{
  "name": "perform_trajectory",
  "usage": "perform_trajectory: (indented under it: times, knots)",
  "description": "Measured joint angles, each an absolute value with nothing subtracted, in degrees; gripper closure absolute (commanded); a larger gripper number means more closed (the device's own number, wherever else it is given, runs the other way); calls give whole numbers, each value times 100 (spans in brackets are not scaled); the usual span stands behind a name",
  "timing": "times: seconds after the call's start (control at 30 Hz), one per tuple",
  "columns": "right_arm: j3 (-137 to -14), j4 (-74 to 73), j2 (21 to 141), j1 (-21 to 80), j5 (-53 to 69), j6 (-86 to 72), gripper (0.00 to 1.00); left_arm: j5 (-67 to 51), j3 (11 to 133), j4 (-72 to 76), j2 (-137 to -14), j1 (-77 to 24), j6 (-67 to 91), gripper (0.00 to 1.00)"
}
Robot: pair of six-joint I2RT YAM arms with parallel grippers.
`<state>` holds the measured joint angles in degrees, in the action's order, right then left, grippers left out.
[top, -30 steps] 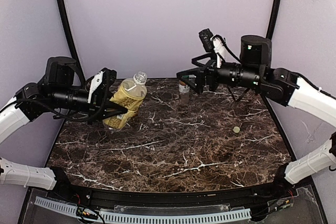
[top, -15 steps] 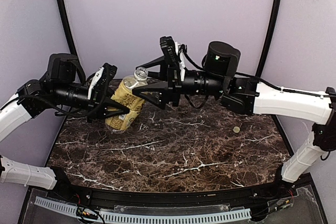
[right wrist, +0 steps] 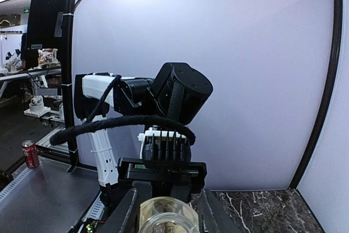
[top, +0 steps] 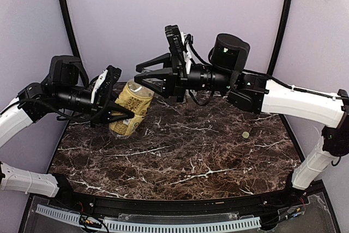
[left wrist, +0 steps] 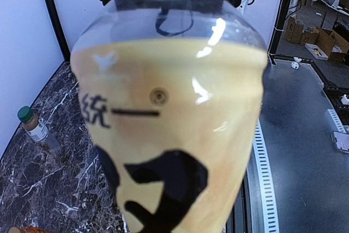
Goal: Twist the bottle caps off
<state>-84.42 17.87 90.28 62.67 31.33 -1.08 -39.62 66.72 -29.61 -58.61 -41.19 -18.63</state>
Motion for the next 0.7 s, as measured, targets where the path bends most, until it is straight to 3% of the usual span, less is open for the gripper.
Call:
perform_trajectory:
  times: [0.17, 0.37, 0.4, 0.47, 0.53, 0.7]
  knots:
    - [-8490, 1645, 9050, 6263, 3122, -75, 71, -3957, 6672, -3013, -5861, -4099, -1857, 84]
    - [-8554, 1516, 9054, 6263, 3111, -73, 93, -3957, 6672, -3015, -5859, -4097, -1857, 85]
    - [-8569, 1487, 9054, 6263, 3109, -73, 90, -3957, 6672, -3013, -5859, -4097, -1857, 85]
    - [-8608, 1402, 9059, 6261, 3103, -73, 69, -3957, 6672, -3015, -5859, -4097, -1857, 84]
    - [-8635, 1356, 9065, 6261, 3079, -71, 57, -3957, 6672, -3017, -5859, -4097, -1857, 85]
    - [-8632, 1188, 9076, 6222, 2958, -191, 54, -3924, 6672, -3009, -5846, -4097, -1907, 85]
